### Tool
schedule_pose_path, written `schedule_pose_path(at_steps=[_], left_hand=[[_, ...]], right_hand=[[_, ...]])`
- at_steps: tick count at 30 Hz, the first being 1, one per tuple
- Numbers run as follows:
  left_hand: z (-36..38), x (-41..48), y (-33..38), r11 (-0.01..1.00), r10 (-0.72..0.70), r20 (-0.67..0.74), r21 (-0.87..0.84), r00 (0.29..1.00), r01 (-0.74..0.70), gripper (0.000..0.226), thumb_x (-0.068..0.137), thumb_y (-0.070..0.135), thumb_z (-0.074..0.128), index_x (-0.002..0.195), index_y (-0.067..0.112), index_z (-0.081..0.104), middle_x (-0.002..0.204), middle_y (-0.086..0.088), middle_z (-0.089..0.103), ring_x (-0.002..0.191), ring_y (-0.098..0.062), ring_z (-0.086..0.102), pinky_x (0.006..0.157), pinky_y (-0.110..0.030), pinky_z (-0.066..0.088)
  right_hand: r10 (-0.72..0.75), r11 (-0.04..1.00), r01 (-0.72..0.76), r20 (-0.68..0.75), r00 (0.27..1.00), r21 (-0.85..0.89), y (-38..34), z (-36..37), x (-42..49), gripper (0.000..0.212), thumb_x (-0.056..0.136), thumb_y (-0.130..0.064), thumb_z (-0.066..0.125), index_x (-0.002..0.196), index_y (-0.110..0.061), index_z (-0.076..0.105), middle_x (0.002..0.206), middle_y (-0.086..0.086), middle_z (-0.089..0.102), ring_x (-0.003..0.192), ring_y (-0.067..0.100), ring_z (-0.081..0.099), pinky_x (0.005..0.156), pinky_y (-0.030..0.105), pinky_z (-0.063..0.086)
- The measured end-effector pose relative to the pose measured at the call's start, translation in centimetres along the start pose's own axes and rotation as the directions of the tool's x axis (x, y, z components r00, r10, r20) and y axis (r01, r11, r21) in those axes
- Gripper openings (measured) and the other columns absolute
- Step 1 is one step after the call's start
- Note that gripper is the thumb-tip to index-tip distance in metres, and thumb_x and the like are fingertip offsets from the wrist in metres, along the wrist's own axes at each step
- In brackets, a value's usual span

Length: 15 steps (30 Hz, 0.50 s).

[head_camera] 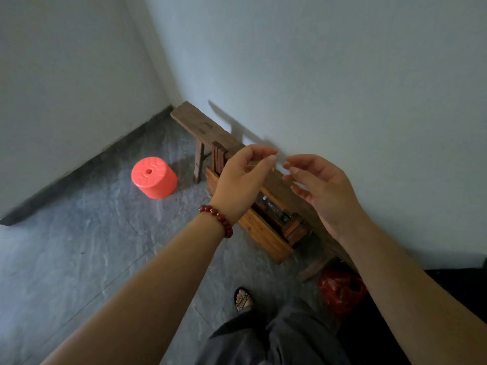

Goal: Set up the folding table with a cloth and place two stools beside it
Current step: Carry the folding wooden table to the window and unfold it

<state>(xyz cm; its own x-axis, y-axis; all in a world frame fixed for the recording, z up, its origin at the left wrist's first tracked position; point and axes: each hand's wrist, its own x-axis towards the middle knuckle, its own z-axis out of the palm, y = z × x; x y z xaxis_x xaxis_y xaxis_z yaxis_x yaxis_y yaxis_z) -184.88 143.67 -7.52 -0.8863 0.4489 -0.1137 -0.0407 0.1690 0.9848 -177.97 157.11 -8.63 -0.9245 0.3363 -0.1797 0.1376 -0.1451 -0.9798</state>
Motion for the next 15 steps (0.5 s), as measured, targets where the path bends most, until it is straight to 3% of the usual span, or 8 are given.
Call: schedule_pose_path(at_steps=[8, 12, 15], left_hand=[[-1.6, 5.1, -2.7, 0.997, -0.068, -0.032, -0.03, 0.997, 0.067, 0.011, 0.092, 0.022, 0.053, 0.096, 0.027, 0.061, 0.091, 0.011, 0.063, 0.086, -0.001, 0.06, 0.072, -0.011, 0.048], [-1.2, 8.0, -4.6, 0.991, -0.131, -0.065, -0.044, 0.989, 0.129, 0.011, 0.092, 0.022, 0.053, 0.1, 0.023, 0.062, 0.089, 0.009, 0.063, 0.078, 0.005, 0.059, 0.066, -0.005, 0.045], [-0.5, 10.2, -6.0, 0.985, -0.171, -0.11, -0.029, 0.979, 0.168, 0.011, 0.092, 0.022, 0.054, 0.101, 0.021, 0.062, 0.09, 0.007, 0.062, 0.08, 0.001, 0.059, 0.066, -0.006, 0.045]], right_hand=[[0.027, 0.998, -0.023, 0.063, 0.998, -0.06, 2.1, 1.1, 7.0, 0.028, 0.088, -0.015, 0.062, 0.081, -0.041, 0.07, 0.088, -0.011, 0.071, 0.083, 0.007, 0.067, 0.065, 0.015, 0.05], [0.054, 0.997, -0.049, 0.086, 0.995, -0.062, 3.4, 0.2, 10.7, 0.025, 0.087, -0.014, 0.064, 0.081, -0.037, 0.071, 0.086, -0.01, 0.072, 0.078, 0.004, 0.068, 0.062, 0.011, 0.049], [0.081, 0.993, -0.07, 0.109, 0.991, -0.095, 4.5, -0.7, 13.4, 0.026, 0.086, -0.013, 0.064, 0.079, -0.037, 0.071, 0.085, -0.01, 0.072, 0.078, 0.004, 0.068, 0.061, 0.01, 0.048]])
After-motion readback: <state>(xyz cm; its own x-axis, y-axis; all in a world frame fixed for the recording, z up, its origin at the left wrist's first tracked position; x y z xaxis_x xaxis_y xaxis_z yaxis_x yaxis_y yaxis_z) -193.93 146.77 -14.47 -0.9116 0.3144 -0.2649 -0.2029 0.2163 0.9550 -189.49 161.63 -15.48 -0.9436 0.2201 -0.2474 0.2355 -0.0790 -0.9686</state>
